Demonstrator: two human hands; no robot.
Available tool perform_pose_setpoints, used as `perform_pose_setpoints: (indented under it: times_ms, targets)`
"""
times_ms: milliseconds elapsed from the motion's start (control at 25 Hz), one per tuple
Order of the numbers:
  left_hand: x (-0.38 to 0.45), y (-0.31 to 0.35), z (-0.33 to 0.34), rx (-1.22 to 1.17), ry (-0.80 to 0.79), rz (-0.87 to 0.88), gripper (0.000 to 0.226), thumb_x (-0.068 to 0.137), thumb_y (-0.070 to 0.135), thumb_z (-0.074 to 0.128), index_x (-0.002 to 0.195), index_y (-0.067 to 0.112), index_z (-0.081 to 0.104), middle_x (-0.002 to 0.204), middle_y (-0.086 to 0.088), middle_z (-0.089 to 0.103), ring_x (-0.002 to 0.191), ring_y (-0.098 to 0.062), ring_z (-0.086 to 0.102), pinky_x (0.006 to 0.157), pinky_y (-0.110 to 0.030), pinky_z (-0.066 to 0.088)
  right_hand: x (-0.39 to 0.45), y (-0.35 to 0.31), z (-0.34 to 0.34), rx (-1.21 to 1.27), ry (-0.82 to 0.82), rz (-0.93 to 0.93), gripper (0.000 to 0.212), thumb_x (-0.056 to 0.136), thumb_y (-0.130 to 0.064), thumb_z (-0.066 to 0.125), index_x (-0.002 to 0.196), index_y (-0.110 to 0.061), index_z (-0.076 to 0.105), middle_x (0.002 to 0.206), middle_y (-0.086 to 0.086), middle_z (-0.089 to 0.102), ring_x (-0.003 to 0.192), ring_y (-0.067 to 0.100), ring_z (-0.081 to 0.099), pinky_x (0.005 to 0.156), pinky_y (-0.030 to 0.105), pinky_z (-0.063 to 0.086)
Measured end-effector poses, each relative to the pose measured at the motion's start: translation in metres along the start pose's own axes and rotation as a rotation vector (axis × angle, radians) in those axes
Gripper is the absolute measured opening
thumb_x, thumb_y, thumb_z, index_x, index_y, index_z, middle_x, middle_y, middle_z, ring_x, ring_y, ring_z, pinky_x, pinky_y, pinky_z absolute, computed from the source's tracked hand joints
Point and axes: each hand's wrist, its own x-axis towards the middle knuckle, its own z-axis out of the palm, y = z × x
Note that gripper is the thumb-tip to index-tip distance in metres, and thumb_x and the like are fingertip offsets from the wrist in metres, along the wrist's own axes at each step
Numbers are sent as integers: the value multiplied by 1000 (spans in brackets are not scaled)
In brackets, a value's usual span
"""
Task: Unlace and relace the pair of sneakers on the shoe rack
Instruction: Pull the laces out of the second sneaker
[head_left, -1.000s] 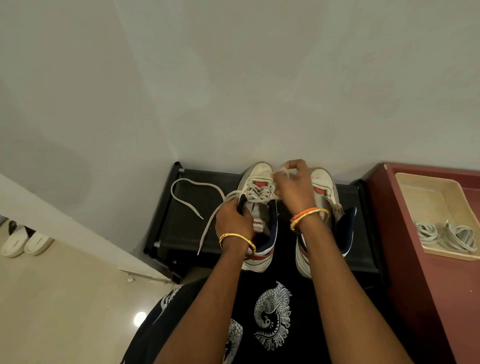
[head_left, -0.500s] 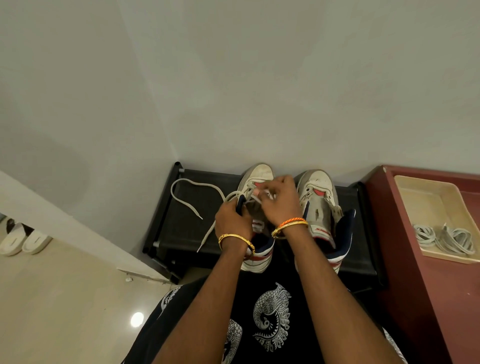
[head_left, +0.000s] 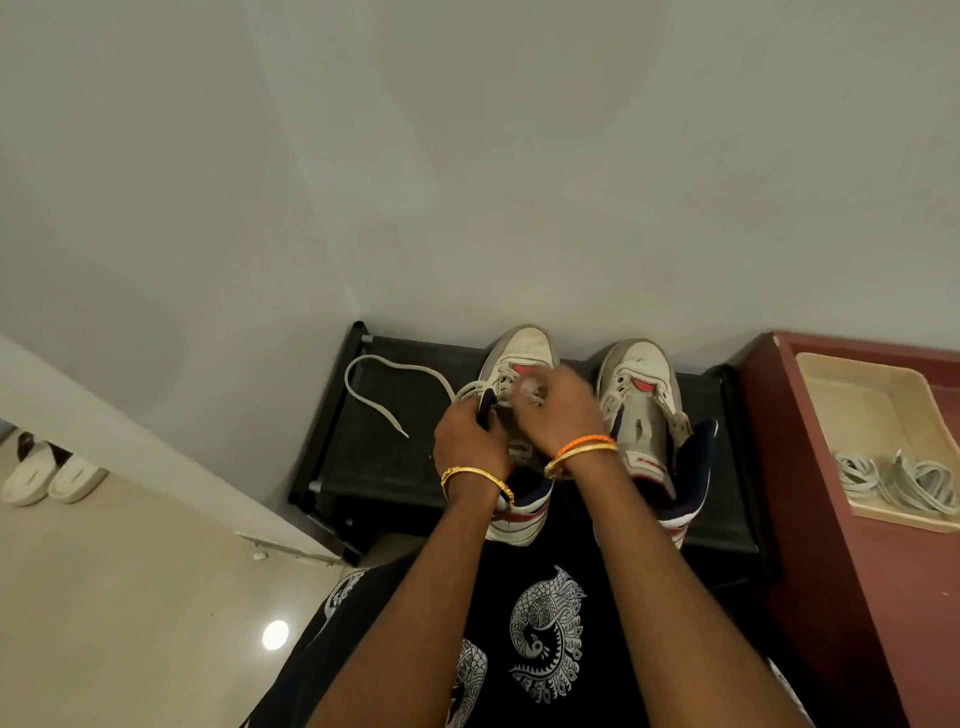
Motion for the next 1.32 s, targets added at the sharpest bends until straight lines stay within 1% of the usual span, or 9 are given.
perform_pose_setpoints:
  times_ms: [80,200,520,720,760,840,920,1120,1320]
  targets:
    - [0,0,1,2,-4,-1,19,92,15,55,106,7,66,104,-11,63,95,-24,59,76,-27,43,-1,7,16,-285,-104,-9,25,92,-28,56,111,-14,66,120,14,54,105,30,56,85,33,46]
    - [0,0,1,7,3,-4,20,92,16,55,106,7,66,104,-11,63,95,-24,59,75,-26,42,0,6,19,-245,-83,-8,24,92,-25,56,111,-16,67,124,14,49,110,31,53,88,33,45]
    - [1,0,-1,-23,-15,-33,21,93,16,55,110,9,65,106,-11,63,98,-27,61,82,-35,49,0,-8,-34,358,53,7,12,87,-13,62,77,-20,62,102,10,60,85,12,52,68,11,38]
    - [0,2,-2,-41,-18,-37,22,92,14,56,111,11,65,108,-10,63,99,-26,61,86,-34,50,1,-10,-66,729,336,63,11,90,-15,59,82,-23,59,88,-2,60,88,20,56,76,36,50]
    - [0,3,-2,-27,-22,-18,22,91,13,57,111,11,64,109,-10,62,100,-25,60,86,-34,49,2,-6,-63,684,347,90,5,89,-22,62,94,-22,60,101,2,60,98,22,56,82,38,50]
    - [2,3,-2,54,-30,85,28,89,12,58,117,13,61,114,-8,60,105,-24,57,90,-35,49,1,1,-52,283,288,141,56,83,-37,68,130,-16,46,134,10,45,124,24,44,103,43,39]
    - [7,4,-1,207,-54,270,36,88,12,59,124,17,57,121,-5,55,113,-24,50,92,-37,46,-2,9,-38,-52,253,76,73,80,-37,70,140,-10,37,143,14,33,133,29,32,109,43,28]
    - [22,13,-2,580,-171,482,28,93,25,53,120,22,61,131,1,51,122,-21,38,97,-36,33,-10,9,-1,-246,-58,52,32,86,-23,58,116,-9,59,117,16,54,107,33,54,88,37,47]
    - [23,21,6,691,-212,487,30,94,27,52,123,24,59,137,0,46,127,-22,35,103,-38,29,-2,11,2,-106,74,259,23,87,-21,58,104,-9,68,103,14,68,96,32,62,77,31,48]
